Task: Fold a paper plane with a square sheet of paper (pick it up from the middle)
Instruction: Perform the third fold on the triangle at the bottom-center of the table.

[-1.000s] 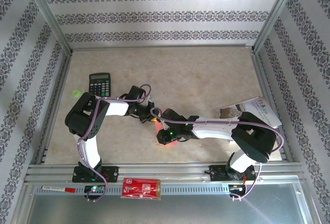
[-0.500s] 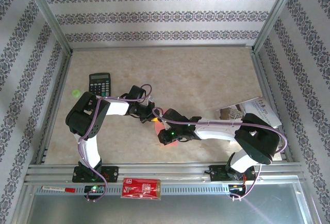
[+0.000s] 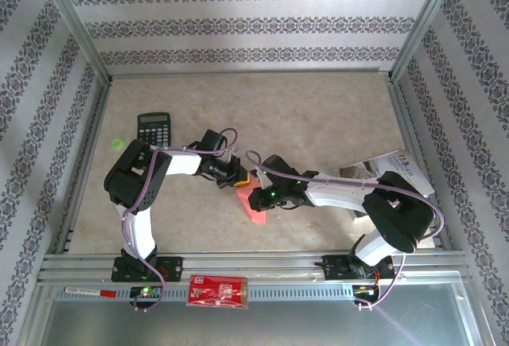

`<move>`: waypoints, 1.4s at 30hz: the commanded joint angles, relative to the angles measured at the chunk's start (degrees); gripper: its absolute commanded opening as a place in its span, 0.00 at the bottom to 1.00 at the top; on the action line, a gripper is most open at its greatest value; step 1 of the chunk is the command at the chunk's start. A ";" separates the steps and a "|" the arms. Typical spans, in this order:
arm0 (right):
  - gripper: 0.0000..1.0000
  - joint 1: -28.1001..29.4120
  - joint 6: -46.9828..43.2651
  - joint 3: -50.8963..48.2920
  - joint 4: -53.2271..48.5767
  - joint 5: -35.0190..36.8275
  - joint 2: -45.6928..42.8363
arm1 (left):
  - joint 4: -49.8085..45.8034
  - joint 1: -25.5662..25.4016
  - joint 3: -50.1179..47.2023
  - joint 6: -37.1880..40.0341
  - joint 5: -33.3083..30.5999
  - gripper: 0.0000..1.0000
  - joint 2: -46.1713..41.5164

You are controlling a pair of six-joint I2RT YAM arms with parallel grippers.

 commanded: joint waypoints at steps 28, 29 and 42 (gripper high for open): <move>0.04 -2.23 -10.16 2.70 -7.60 -8.25 -2.75 | -6.15 -0.41 1.16 1.49 -2.72 0.07 -2.21; 0.04 -2.32 -10.29 2.62 -7.67 -8.18 -2.64 | -5.17 -0.45 1.20 0.69 -2.00 0.08 -2.65; 0.03 -3.72 -11.79 3.81 -8.01 -9.59 -1.32 | -9.95 -0.63 4.46 4.22 -1.70 0.12 -2.13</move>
